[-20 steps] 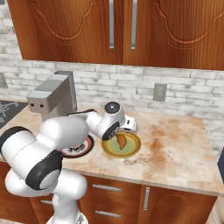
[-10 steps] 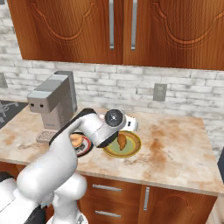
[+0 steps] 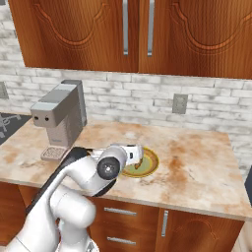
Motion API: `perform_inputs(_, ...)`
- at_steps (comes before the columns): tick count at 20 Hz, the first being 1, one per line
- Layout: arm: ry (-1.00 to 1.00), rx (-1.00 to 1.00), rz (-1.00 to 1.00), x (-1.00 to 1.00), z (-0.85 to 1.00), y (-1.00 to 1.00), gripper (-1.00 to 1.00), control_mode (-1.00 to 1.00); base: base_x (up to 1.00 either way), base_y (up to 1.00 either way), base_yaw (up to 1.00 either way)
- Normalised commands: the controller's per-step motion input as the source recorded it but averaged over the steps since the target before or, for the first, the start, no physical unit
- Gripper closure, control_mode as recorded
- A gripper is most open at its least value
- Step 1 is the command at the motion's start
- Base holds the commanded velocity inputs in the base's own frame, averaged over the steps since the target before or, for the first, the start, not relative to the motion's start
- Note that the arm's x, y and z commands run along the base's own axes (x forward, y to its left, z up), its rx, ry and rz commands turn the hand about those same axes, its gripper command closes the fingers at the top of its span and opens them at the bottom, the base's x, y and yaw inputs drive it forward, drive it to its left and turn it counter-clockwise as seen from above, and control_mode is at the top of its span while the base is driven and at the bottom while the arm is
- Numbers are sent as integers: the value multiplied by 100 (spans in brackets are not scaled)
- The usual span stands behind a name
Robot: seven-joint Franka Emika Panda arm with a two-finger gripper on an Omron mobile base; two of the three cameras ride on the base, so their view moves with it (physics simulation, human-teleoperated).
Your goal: Place the pastries on the plates.
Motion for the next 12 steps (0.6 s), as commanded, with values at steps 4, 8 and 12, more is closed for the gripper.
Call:
perform_inputs(4, -100, -27, -1, -100, -34, 49, -100, -100, 0, 0, 0)
perform_inputs(8, -62, -51, 0, -100, 4, 98, -100, -100, 0, 0, 0)
perform_inputs(12, 29, -62, 16, -49, -6, 100, -100, -100, 0, 0, 0)
